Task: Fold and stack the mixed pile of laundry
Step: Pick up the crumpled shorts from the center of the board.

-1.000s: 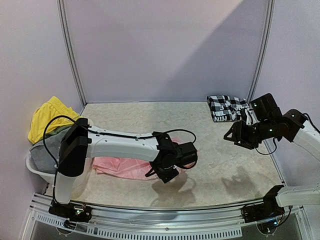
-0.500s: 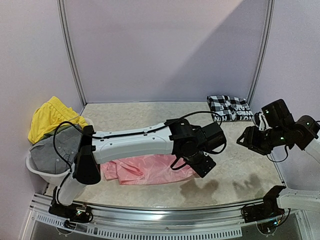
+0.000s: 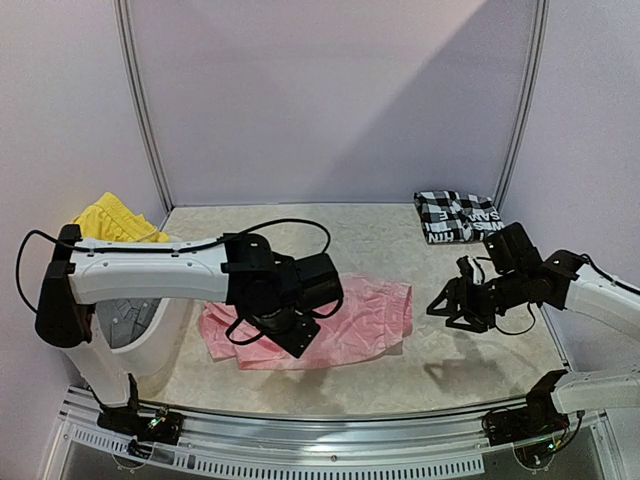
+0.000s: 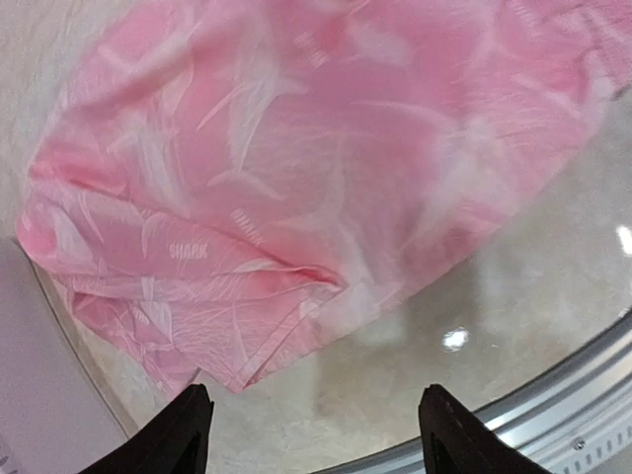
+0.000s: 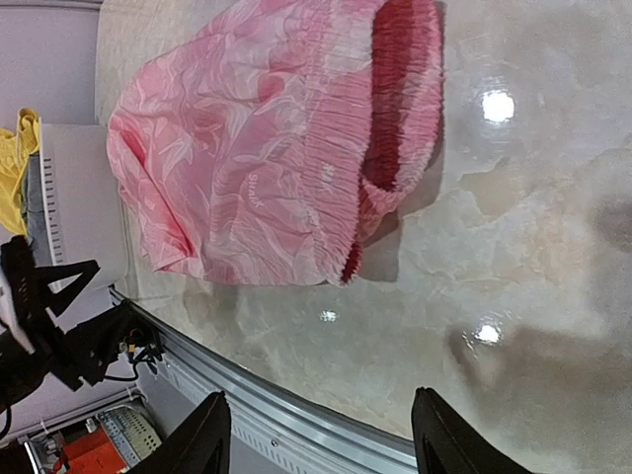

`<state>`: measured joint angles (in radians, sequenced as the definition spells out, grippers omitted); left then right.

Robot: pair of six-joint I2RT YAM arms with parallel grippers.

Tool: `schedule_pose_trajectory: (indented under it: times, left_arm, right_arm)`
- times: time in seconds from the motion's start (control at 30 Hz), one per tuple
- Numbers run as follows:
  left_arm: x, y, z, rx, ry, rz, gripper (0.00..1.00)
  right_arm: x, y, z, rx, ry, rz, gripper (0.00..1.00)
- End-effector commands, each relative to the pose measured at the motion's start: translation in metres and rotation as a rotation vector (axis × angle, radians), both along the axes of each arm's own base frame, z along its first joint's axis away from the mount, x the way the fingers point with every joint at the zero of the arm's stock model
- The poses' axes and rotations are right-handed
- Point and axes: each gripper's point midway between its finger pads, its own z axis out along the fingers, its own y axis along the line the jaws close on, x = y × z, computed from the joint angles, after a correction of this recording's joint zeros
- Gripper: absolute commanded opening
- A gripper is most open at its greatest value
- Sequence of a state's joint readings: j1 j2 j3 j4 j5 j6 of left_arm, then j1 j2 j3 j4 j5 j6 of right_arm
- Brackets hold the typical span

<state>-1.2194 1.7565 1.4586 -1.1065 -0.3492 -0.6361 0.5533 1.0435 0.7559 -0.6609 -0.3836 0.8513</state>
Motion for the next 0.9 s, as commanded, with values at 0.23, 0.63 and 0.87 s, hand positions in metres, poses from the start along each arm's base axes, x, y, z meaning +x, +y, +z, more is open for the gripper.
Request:
schedule_pose_trajectory:
  times: [0.23,0.63,0.87]
  left_arm:
    - [0.009,0.04,-0.041,-0.069,0.101,0.24,0.72]
    - [0.01,0.053,-0.063,-0.185,0.175,0.343,0.68]
    - [0.016,0.049,-0.07,-0.143,0.174,0.324,0.68]
  right_arm:
    - [0.001,0.059,-0.05,0.107,0.128,0.156,0.64]
    - [0.007,0.073,-0.097,0.125,0.218,0.149,0.51]
    - [0.011,0.079,-0.102,0.137,0.231,0.159,0.3]
